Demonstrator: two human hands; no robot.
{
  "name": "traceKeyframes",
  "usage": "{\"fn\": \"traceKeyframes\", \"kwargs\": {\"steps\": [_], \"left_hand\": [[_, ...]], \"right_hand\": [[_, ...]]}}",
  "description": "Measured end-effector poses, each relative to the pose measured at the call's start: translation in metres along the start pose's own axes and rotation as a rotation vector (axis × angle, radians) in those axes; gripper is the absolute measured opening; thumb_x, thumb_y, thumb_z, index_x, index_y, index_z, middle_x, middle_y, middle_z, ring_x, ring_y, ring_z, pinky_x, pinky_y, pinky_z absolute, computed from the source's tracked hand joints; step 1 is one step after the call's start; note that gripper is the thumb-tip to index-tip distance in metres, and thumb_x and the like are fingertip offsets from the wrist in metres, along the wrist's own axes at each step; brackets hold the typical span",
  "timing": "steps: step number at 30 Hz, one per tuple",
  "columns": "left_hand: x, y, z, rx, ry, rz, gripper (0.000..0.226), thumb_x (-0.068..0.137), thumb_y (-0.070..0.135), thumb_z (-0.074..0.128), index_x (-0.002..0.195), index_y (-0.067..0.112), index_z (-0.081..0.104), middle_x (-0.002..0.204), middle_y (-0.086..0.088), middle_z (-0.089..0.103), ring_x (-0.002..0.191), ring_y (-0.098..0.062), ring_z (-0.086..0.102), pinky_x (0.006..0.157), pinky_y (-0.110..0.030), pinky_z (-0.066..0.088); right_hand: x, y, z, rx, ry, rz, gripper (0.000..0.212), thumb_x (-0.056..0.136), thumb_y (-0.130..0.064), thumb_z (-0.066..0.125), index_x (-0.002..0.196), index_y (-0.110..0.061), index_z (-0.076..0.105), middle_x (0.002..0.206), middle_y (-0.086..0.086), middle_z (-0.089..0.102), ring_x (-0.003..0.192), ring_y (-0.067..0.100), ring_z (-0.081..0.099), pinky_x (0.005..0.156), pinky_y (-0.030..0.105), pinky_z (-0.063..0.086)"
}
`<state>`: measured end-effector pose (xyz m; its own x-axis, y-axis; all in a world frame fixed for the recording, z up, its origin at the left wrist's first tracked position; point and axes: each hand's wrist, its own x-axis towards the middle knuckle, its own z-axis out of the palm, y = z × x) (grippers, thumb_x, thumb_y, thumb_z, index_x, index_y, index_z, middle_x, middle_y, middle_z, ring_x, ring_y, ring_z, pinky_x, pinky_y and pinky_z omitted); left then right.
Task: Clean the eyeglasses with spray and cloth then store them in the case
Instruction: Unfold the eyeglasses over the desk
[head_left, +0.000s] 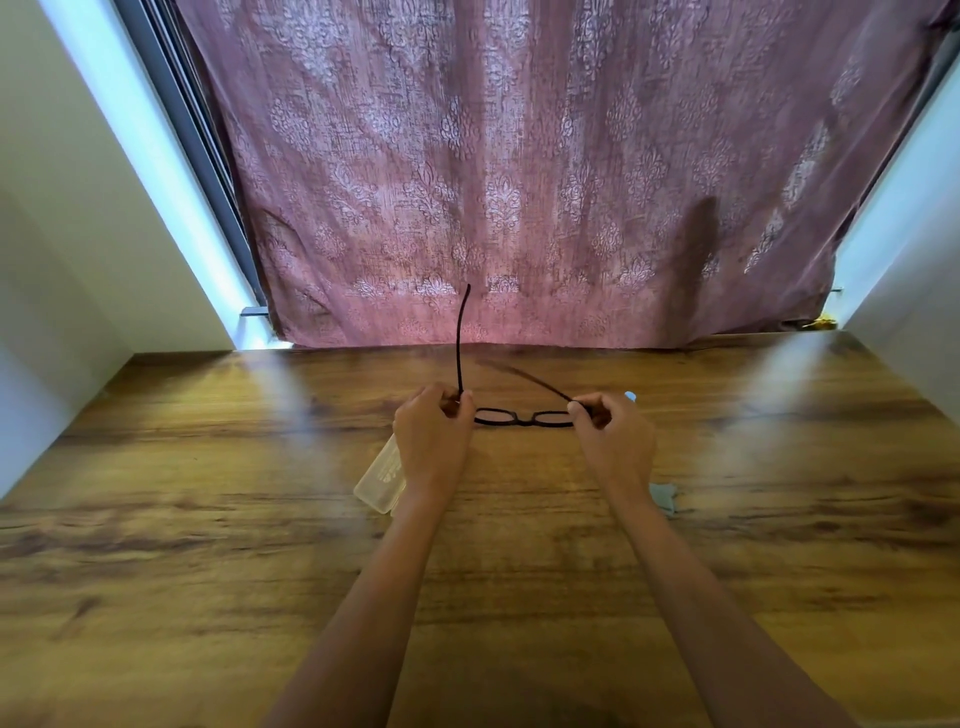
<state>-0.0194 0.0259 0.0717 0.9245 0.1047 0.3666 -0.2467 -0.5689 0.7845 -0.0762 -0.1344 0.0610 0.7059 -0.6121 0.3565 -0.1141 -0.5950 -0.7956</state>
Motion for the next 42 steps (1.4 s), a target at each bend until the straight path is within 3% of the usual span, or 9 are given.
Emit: {"fn": "traceKeyframes", "kwargs": {"steps": [4, 10, 16, 21, 27, 31, 35, 38, 42], "left_hand": [[-0.002, 0.002, -0.003, -0.002, -0.005, -0.034, 0.015, 0.080, 0.023, 0.065, 0.076, 0.010, 0.070, 0.071, -0.001, 0.071, 0.064, -0.009, 0.057, 0.077, -0.030, 0.046], [-0.002, 0.001, -0.004, -0.004, -0.027, -0.048, 0.014, 0.079, 0.023, 0.066, 0.080, 0.010, 0.069, 0.075, -0.001, 0.070, 0.069, -0.013, 0.061, 0.082, -0.037, 0.050], [-0.003, -0.015, -0.002, 0.179, -0.150, 0.276, 0.049, 0.080, 0.026, 0.060, 0.127, 0.022, 0.047, 0.130, -0.003, 0.050, 0.114, -0.022, 0.046, 0.090, -0.035, 0.038], [0.002, -0.018, -0.010, 0.291, -0.317, 0.486, 0.046, 0.086, 0.050, 0.032, 0.096, 0.024, 0.069, 0.099, 0.006, 0.070, 0.101, -0.019, 0.057, 0.087, -0.027, 0.029], [0.003, -0.016, -0.014, 0.365, -0.471, 0.615, 0.051, 0.078, 0.061, 0.035, 0.090, 0.024, 0.068, 0.104, 0.007, 0.065, 0.110, -0.016, 0.054, 0.103, -0.031, 0.021], [0.003, -0.015, -0.013, 0.315, -0.525, 0.613, 0.044, 0.087, 0.053, 0.032, 0.093, 0.021, 0.063, 0.098, 0.006, 0.059, 0.096, -0.017, 0.058, 0.099, -0.030, 0.029], [0.001, -0.015, -0.011, 0.249, -0.498, 0.612, 0.026, 0.094, 0.032, 0.046, 0.095, 0.012, 0.063, 0.096, -0.001, 0.059, 0.087, -0.016, 0.055, 0.074, -0.008, 0.025], [0.000, -0.012, -0.007, 0.202, -0.474, 0.573, 0.023, 0.094, 0.025, 0.047, 0.093, 0.009, 0.063, 0.092, -0.002, 0.058, 0.076, -0.003, 0.046, 0.075, 0.003, 0.028], [0.004, -0.009, 0.004, 0.118, -0.346, 0.539, 0.017, 0.092, 0.018, 0.051, 0.084, 0.007, 0.062, 0.081, 0.003, 0.053, 0.072, 0.006, 0.034, 0.072, 0.004, 0.030]], "right_hand": [[0.007, -0.002, 0.001, 0.135, 0.040, 0.245, 0.017, 0.087, -0.024, 0.060, 0.088, -0.008, 0.066, 0.078, -0.003, 0.063, 0.066, 0.004, 0.052, 0.057, 0.011, 0.036], [0.008, 0.003, 0.004, 0.269, 0.004, 0.324, 0.014, 0.086, -0.021, 0.063, 0.083, -0.008, 0.068, 0.070, 0.000, 0.063, 0.064, 0.011, 0.056, 0.055, 0.018, 0.038], [0.023, 0.003, -0.007, 0.367, -0.090, 0.445, 0.014, 0.082, -0.016, 0.066, 0.068, -0.012, 0.067, 0.068, 0.004, 0.065, 0.057, 0.014, 0.055, 0.058, 0.026, 0.045], [0.038, 0.003, -0.021, 0.429, -0.188, 0.601, 0.011, 0.077, -0.010, 0.070, 0.068, -0.006, 0.065, 0.059, 0.004, 0.061, 0.039, 0.004, 0.052, 0.049, 0.021, 0.042], [0.052, 0.007, -0.025, 0.476, -0.261, 0.760, 0.011, 0.072, -0.003, 0.072, 0.067, 0.001, 0.062, 0.032, -0.002, 0.053, 0.027, 0.003, 0.045, 0.043, 0.020, 0.036], [0.057, 0.010, -0.021, 0.512, -0.278, 0.794, 0.014, 0.069, -0.003, 0.075, 0.064, 0.000, 0.062, 0.038, 0.001, 0.056, 0.031, 0.005, 0.047, 0.047, 0.020, 0.038], [0.061, 0.014, -0.018, 0.540, -0.274, 0.789, 0.015, 0.069, -0.007, 0.078, 0.066, -0.002, 0.064, 0.053, 0.006, 0.062, 0.042, 0.010, 0.051, 0.058, 0.024, 0.045], [0.066, 0.018, -0.019, 0.582, -0.246, 0.770, 0.015, 0.071, -0.007, 0.077, 0.067, 0.000, 0.064, 0.056, 0.009, 0.063, 0.053, 0.015, 0.055, 0.067, 0.027, 0.048], [0.070, 0.027, -0.025, 0.613, -0.134, 0.671, 0.006, 0.078, -0.001, 0.069, 0.081, 0.004, 0.066, 0.066, 0.010, 0.064, 0.047, 0.008, 0.060, 0.054, 0.017, 0.052]]}}
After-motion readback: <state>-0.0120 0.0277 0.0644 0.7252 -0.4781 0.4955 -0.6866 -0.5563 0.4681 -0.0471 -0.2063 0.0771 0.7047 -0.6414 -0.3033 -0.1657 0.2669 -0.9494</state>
